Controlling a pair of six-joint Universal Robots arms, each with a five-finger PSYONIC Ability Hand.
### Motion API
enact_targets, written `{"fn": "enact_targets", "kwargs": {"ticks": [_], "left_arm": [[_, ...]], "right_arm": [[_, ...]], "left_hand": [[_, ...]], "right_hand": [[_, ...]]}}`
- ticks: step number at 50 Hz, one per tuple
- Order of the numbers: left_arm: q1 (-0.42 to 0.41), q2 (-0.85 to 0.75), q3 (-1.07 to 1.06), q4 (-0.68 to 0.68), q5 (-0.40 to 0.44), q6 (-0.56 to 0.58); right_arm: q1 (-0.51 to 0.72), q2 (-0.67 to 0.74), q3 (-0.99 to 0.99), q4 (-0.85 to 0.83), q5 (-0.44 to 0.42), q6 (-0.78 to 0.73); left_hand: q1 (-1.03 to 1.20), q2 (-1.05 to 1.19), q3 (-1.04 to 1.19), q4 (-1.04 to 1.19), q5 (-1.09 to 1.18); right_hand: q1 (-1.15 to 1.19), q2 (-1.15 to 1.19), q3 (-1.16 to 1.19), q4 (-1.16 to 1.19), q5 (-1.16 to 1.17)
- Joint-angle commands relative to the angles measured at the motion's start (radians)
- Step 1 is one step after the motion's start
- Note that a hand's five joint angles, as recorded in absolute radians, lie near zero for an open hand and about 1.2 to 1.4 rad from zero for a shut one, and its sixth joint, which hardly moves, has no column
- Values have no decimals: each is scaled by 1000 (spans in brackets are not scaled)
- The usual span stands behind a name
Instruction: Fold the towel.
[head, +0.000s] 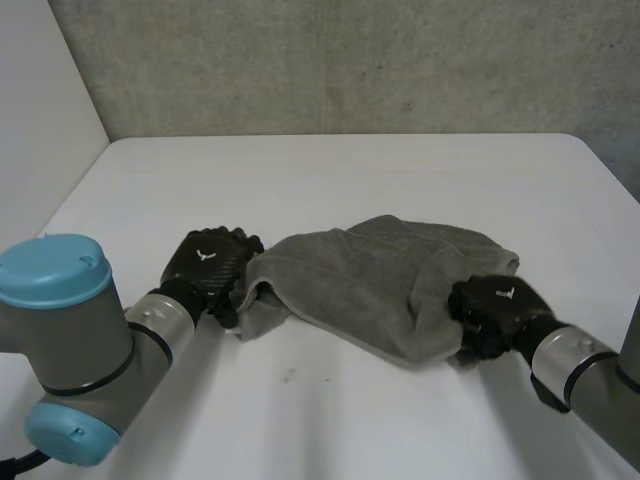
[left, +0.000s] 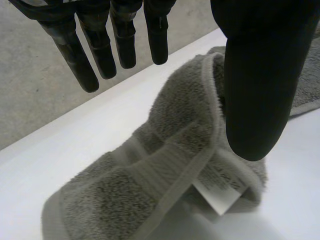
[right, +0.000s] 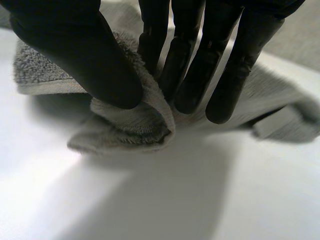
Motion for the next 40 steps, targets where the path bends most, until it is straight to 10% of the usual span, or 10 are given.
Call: {"fn": "enact_targets", "kwargs": {"ticks": [1,12,20,24,40], "left_arm": [[-31,-18,15,4,-2,-12],[-36,-155,153,12,-17,-2],[-34,-218,232,6,-35,-2],[-33,-219,248,10,-38,-1],[-26,-254,596,15,-28,295]], "right_arm": [[-2,-100,-10,3,20,4],[-39,-194,-19,51,24,-107],[-115,-228,-57,137,24,-306],[-120,-170,-108,238,36,-469],[47,189,-730,197,306,-699]], "left_hand": [[32,35,36,36,38],[76,79,80,80,82],[622,625,626,627,628],[1040,1044,1044,1045,1047],[1041,1045,1045,1046,1047]], "right_hand": [[441,218,216,208,243],[441,218,216,208,243],[441,218,216,208,243],[441,218,216,208,243],[441,218,216,208,243]]}}
